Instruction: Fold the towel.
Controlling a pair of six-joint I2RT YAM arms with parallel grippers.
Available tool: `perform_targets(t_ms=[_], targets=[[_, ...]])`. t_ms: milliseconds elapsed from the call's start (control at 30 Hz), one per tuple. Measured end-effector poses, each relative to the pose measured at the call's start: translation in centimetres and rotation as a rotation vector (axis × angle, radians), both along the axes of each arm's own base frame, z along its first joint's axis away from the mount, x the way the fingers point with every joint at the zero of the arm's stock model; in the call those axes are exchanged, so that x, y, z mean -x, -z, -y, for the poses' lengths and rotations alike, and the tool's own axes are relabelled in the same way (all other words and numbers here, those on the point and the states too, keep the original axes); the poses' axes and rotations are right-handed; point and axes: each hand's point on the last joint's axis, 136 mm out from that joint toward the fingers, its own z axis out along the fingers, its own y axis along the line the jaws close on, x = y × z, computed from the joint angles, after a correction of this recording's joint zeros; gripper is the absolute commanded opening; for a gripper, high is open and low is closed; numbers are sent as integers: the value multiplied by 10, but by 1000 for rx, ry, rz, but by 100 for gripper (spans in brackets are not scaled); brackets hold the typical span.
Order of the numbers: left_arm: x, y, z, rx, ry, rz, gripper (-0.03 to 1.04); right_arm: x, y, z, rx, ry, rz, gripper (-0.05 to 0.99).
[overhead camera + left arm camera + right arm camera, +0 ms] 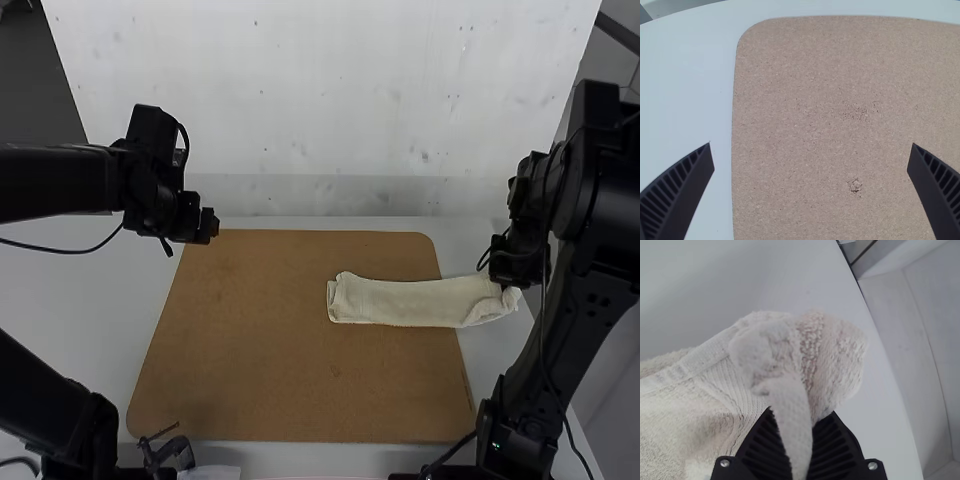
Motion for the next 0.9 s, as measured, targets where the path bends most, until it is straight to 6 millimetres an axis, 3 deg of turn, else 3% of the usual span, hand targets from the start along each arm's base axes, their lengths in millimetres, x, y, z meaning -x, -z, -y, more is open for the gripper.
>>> perform_targets(t_ms=[133,400,533,667,900], targets=[[-5,-5,1,5,1,30,100,-8,-10,-41,-1,-83,8,2],[-7,-17,1,9,5,69,100,-10,-22,-179,-10,-330,17,2],[-7,-26,-1,18,4,94,100,-12,-21,-232,-7,-400,12,2],[-7,-25,-1,20,4,92,100,-11,-17,-265,9,-432,-6,2],[-7,-25,0,24,7,92,100,-15,-17,-300,31,-457,-3,2]])
